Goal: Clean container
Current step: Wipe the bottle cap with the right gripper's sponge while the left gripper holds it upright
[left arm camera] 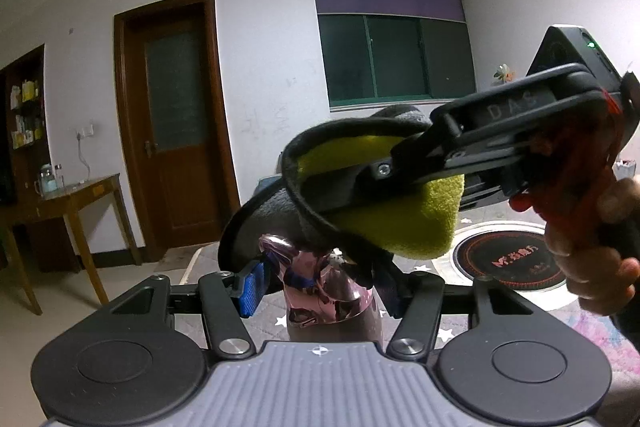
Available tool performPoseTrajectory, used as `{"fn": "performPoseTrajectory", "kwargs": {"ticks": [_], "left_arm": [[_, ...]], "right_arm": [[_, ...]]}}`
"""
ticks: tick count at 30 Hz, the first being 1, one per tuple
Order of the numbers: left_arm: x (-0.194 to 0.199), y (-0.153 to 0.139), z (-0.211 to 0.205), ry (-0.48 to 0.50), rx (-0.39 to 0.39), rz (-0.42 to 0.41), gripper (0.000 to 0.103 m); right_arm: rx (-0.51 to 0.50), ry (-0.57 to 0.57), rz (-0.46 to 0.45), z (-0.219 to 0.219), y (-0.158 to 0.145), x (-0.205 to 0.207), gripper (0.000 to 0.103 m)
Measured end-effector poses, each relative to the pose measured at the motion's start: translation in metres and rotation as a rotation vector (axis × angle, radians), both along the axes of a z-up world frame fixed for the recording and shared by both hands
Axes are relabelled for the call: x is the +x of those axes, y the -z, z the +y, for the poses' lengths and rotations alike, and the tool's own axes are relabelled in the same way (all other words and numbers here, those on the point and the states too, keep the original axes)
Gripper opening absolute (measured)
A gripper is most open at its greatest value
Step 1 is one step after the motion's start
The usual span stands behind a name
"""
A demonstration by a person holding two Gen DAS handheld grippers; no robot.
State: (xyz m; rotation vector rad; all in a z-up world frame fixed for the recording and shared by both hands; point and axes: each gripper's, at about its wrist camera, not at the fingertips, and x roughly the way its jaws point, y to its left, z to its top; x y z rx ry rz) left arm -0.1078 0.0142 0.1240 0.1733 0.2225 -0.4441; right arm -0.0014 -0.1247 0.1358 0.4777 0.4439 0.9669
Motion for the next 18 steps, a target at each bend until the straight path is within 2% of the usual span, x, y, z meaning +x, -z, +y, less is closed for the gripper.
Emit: {"fn": "performPoseTrajectory", "kwargs": {"ticks": [3, 7, 14, 16, 18], "left_arm": [[-0.001, 0.001, 0.0, 0.004, -0.001, -0.004, 0.06], [-0.003, 0.002, 0.0, 0.007, -0.001, -0.008, 0.06], [-0.005, 0.003, 0.004, 0.018, -0.01, -0.012, 0.06], [-0.004, 0.003, 0.006, 0.021, -0.011, -0.01, 0.06], [-0.003, 0.005, 0.006, 0.018, -0.004, -0.003, 0.059]], "right_arm": [[-0.003, 0.008, 0.001, 0.002, -0.002, -0.004, 0.017], [0.029, 0.039, 0.052, 0.001, 0.003, 0.001, 0.017], [0.177, 0.045, 0.251, -0.013, 0.04, 0.033, 0.017], [0.198, 0.048, 0.318, -0.018, 0.056, 0.043, 0.017], [0.174, 0.064, 0.366, -0.018, 0.071, 0.048, 0.018]]}}
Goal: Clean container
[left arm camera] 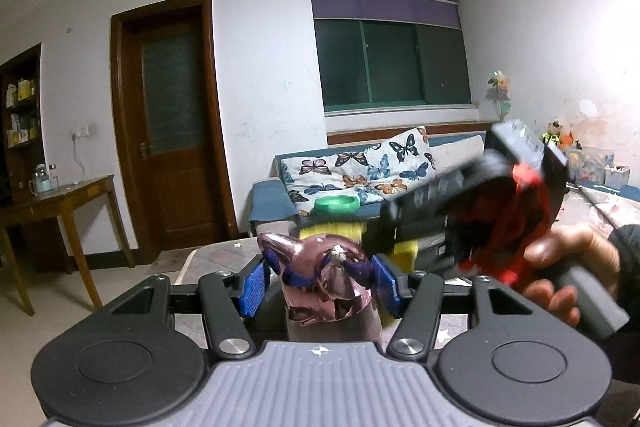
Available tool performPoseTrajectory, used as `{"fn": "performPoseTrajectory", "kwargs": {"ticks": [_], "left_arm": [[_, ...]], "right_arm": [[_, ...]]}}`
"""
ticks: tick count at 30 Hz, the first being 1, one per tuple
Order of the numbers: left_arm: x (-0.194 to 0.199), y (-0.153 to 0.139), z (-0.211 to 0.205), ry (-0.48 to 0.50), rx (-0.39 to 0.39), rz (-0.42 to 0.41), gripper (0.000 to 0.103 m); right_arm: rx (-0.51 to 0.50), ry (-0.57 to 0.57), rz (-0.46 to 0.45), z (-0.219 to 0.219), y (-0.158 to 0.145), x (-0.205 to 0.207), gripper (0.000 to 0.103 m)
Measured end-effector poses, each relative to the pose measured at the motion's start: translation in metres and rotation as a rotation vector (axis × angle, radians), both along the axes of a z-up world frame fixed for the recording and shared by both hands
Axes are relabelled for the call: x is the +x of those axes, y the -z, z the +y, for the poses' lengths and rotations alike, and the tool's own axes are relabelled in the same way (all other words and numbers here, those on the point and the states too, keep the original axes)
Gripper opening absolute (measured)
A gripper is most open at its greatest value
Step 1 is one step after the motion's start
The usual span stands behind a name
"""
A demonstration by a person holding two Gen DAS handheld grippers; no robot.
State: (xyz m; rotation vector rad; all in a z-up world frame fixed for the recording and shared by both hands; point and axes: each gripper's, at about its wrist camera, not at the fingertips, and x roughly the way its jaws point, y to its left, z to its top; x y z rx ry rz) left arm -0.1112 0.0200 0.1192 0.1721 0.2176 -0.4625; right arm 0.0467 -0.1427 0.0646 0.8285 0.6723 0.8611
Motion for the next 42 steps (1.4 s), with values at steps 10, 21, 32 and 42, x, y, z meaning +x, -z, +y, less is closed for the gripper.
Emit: {"fn": "performPoseTrajectory", "kwargs": {"ticks": [10, 21, 32, 42], "left_arm": [[0.003, 0.003, 0.003, 0.001, -0.011, 0.021, 0.057], [0.005, 0.003, 0.006, -0.02, -0.037, 0.032, 0.057], [0.007, 0.0, 0.014, -0.034, -0.065, 0.043, 0.057], [0.01, 0.0, 0.011, 0.001, -0.016, 0.035, 0.057]], "right_arm": [[-0.109, 0.054, 0.136, -0.002, 0.061, 0.004, 0.018], [-0.19, 0.068, 0.13, -0.017, 0.062, -0.029, 0.018], [-0.026, 0.05, 0.041, -0.023, 0.04, -0.039, 0.018], [-0.182, 0.066, 0.14, -0.018, 0.077, -0.027, 0.017]]}}
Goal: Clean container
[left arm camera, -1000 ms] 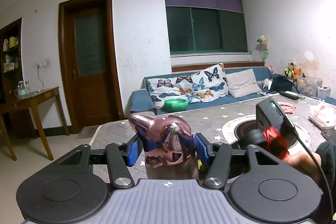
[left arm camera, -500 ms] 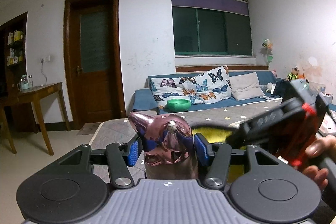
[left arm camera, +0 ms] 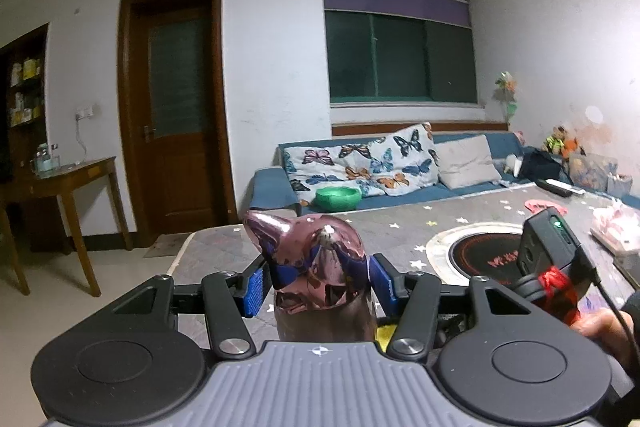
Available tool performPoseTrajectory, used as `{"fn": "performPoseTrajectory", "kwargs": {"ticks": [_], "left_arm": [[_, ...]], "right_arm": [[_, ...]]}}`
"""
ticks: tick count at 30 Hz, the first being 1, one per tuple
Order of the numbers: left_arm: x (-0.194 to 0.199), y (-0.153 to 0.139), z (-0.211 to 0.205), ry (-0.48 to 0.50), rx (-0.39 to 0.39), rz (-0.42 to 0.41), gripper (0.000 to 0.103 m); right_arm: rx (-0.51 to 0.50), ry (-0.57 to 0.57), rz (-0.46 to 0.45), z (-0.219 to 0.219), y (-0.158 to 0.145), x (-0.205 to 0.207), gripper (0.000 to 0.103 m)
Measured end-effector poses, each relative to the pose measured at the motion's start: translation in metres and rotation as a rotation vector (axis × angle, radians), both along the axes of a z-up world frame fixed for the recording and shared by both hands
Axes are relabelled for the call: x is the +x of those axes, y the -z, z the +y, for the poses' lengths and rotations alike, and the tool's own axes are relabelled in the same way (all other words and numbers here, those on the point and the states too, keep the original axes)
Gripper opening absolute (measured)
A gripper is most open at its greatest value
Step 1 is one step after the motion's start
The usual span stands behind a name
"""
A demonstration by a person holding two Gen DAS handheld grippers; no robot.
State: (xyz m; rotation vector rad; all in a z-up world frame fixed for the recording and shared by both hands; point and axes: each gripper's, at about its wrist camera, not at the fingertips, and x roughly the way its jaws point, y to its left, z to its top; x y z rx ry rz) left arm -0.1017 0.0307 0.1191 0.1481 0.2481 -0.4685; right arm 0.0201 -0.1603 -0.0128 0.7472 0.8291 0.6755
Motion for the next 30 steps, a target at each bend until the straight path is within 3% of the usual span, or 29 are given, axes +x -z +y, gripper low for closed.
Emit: {"fn": "performPoseTrajectory", "kwargs": {"ticks": [5, 15, 19, 30], "left_arm": [[-0.004, 0.001, -0.001, 0.036, 0.021, -0.007, 0.057], [-0.006, 0.008, 0.001, 0.073, 0.027, -0.026, 0.057], [-0.005, 0.01, 0.003, 0.072, 0.02, -0.025, 0.057], [-0.012, 0.018, 0.008, 0.064, 0.004, -0.024, 0.057]], "right_arm": [[-0.009, -0.005, -0.021, -0.001, -0.01, -0.004, 0.017], [0.245, -0.104, -0.194, -0.002, -0.089, 0.013, 0.017], [0.272, -0.159, -0.225, 0.0, -0.098, 0.019, 0.017], [0.163, -0.078, -0.018, 0.007, -0.028, 0.039, 0.018]]}}
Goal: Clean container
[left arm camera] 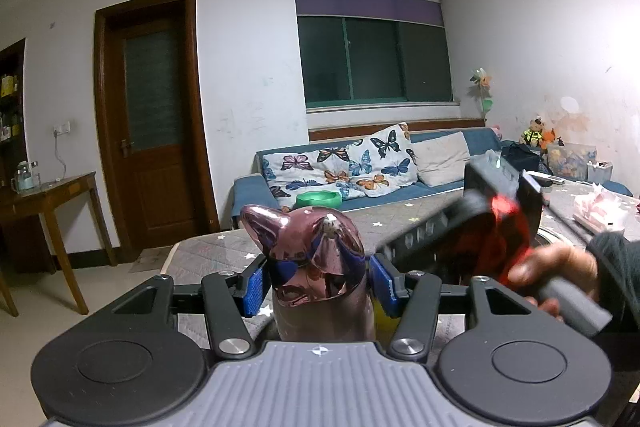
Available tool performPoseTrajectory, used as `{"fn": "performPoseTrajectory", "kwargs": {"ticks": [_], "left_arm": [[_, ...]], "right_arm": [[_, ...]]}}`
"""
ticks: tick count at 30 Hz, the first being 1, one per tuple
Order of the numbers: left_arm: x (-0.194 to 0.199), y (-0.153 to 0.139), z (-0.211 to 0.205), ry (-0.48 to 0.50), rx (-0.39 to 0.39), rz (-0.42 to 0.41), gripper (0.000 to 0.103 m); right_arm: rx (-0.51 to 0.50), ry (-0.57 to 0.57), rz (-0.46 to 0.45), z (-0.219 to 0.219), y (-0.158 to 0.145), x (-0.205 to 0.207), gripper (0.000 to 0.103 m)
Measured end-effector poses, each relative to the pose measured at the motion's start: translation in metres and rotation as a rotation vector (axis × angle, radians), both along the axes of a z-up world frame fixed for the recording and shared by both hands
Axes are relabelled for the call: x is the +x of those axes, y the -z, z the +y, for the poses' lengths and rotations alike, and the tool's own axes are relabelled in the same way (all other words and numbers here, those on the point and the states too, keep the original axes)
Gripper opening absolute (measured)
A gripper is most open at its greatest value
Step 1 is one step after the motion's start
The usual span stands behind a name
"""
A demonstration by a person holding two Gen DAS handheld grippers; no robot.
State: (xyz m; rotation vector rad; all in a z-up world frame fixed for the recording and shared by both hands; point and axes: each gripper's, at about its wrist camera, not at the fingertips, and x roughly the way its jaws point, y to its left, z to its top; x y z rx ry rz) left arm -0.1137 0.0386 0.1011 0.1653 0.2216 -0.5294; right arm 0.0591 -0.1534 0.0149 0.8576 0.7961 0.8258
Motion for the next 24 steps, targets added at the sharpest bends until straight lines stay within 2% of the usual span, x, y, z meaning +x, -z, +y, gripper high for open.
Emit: {"fn": "performPoseTrajectory", "kwargs": {"ticks": [3, 6, 11, 15, 20, 24], "left_arm": [[0.0, 0.002, -0.003, -0.013, 0.002, 0.01, 0.059], [0.003, -0.001, -0.008, -0.042, -0.011, 0.023, 0.059], [0.004, -0.002, -0.015, -0.167, -0.043, 0.058, 0.062], [-0.005, -0.002, -0.022, -0.258, -0.04, 0.062, 0.064], [-0.019, -0.003, -0.03, -0.305, -0.02, 0.045, 0.064], [-0.021, -0.007, -0.029, -0.303, -0.007, 0.053, 0.063]], "right_arm": [[-0.045, 0.02, 0.029, -0.003, 0.014, -0.002, 0.018], [-0.103, 0.038, 0.019, -0.007, 0.019, -0.011, 0.017], [-0.169, 0.047, -0.008, -0.009, 0.02, -0.031, 0.017], [-0.214, 0.035, -0.038, -0.006, 0.017, -0.044, 0.018], [-0.266, 0.04, -0.074, -0.004, 0.011, -0.065, 0.017], [-0.283, 0.024, -0.092, -0.001, 0.007, -0.079, 0.017]]}}
